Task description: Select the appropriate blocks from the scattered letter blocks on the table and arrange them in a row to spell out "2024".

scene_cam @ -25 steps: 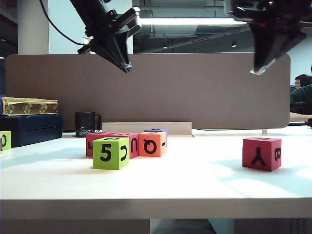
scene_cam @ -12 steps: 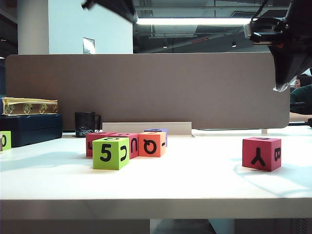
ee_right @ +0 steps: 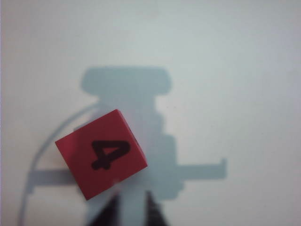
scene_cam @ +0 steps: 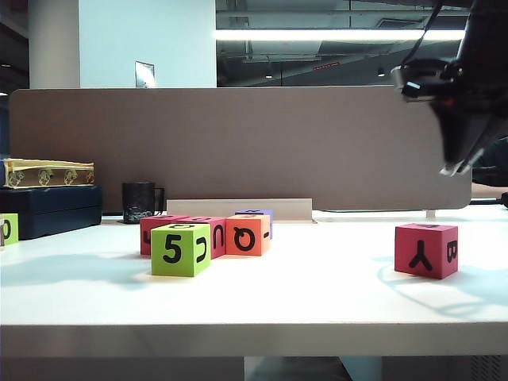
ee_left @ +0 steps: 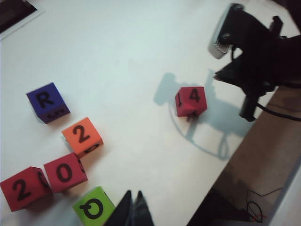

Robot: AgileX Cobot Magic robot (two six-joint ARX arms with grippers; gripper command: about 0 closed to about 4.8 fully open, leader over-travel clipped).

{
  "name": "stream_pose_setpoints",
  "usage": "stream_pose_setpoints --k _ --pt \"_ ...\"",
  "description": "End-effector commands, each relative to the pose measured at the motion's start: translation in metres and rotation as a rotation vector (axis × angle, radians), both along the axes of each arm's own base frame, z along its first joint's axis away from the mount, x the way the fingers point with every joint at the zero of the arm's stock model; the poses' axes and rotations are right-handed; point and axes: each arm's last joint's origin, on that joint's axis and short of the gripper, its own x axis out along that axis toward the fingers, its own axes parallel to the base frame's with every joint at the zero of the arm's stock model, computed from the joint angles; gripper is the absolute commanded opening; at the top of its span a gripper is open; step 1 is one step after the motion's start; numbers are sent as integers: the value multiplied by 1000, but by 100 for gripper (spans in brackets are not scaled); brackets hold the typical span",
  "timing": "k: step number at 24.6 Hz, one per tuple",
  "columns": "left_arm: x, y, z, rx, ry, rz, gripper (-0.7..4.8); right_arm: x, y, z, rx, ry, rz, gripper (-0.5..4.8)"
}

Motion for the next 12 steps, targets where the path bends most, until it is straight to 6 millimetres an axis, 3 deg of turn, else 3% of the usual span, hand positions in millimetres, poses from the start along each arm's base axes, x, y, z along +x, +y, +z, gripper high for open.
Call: stream_pose_setpoints --k 1,12 --pt "-3 1 0 9 14 -6 -6 2 1 -2 12 5 1 176" --pt "-2 0 0 6 10 -6 -6 1 2 -14 26 110 -33 180"
